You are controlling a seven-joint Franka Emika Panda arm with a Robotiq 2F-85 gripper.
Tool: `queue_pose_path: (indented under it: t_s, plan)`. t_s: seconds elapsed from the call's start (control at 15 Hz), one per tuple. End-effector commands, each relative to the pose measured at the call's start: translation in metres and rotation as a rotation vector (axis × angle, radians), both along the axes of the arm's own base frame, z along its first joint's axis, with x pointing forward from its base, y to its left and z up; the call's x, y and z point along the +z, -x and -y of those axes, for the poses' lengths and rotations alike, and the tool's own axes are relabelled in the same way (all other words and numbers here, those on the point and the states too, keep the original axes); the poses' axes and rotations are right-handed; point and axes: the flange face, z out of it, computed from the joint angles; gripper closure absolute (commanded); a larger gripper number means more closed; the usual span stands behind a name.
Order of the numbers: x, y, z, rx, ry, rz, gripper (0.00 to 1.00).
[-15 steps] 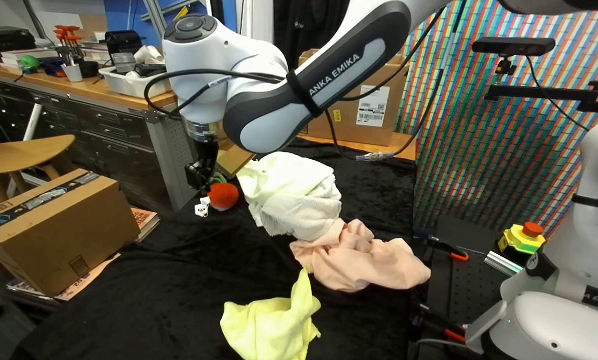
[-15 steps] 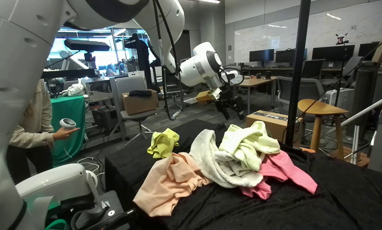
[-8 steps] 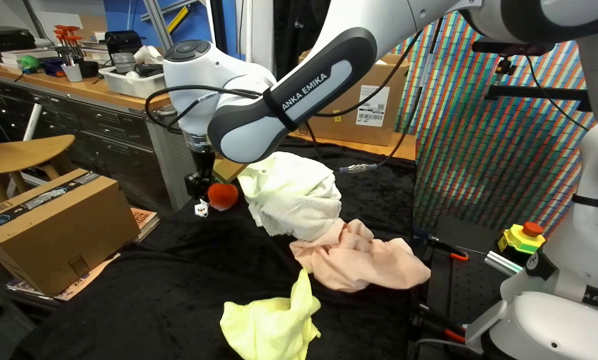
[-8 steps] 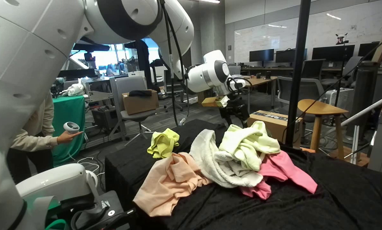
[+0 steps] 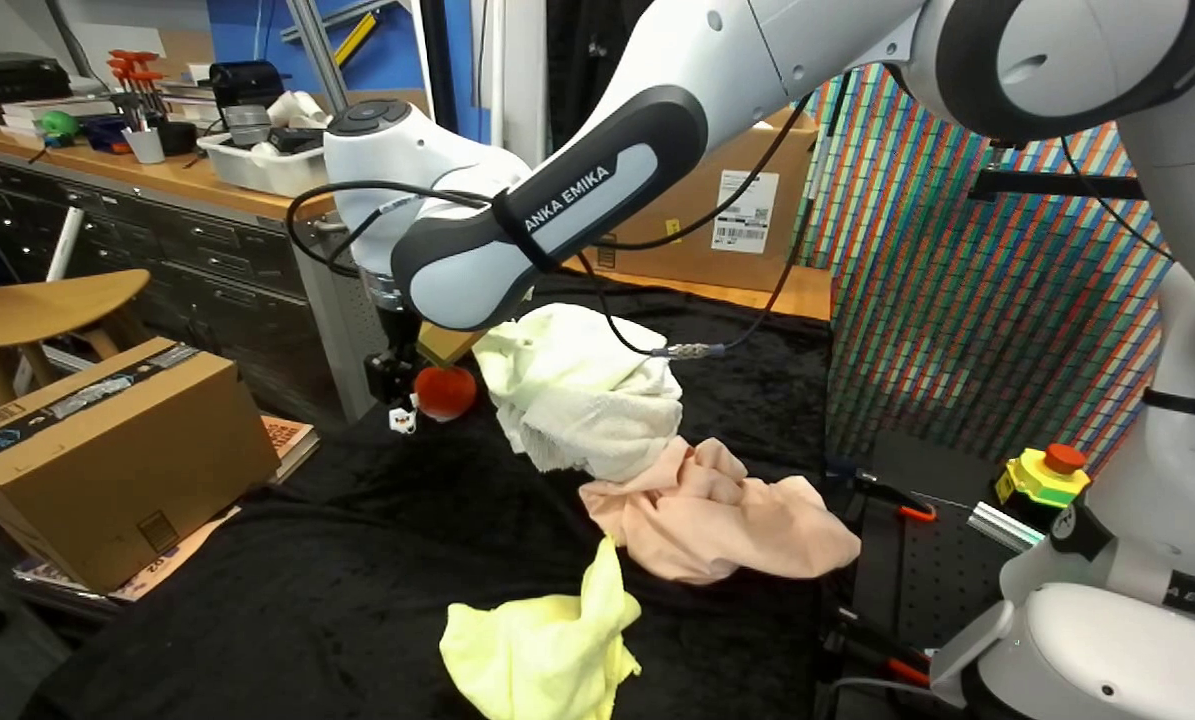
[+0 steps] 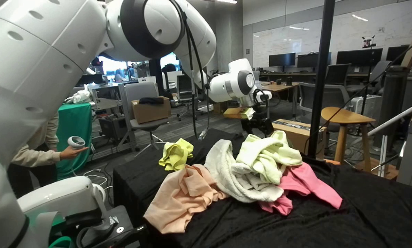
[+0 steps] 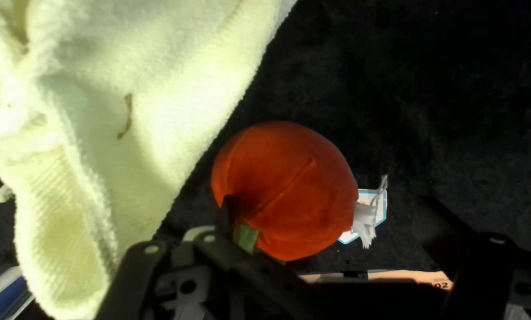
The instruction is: Put all the objects in the center of the table
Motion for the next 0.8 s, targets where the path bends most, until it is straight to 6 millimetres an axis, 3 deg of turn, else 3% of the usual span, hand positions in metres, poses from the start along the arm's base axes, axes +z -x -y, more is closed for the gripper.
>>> queue_pose_path:
  t_s: [0.0,0.4,0.73]
  plan:
    - [-0.001,-0.015,0.007,0.0,-0.002,-0.017,0.0]
    - [-0.01,-0.02,0.022,-0.028,0.014,-0.032,0.0]
    - [-0.016,-0.02,0.023,-0.042,0.003,-0.041,0.0]
